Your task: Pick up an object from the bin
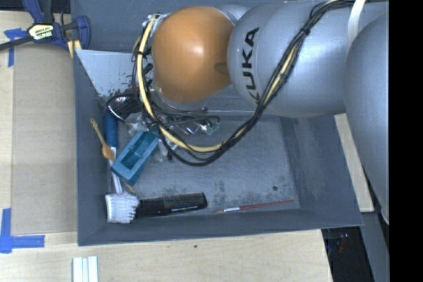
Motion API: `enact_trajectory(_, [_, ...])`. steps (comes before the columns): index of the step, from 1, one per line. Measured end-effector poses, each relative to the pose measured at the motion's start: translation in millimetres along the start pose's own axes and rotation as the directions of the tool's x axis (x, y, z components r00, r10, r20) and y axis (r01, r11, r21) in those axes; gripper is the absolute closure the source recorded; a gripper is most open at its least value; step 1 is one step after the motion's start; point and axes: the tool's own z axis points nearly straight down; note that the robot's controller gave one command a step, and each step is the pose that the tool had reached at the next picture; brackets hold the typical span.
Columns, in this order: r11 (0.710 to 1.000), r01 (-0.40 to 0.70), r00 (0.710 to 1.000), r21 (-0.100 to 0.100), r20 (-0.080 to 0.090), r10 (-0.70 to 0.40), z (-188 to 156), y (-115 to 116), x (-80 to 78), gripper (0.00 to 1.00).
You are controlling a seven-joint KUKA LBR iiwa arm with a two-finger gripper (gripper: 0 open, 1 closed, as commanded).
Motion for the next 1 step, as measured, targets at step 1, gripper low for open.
enact_trajectory(1, [1.0,-0.001,1.0,-0.004,-0.008,0.001,-40.8,0.2,2.0,1.0])
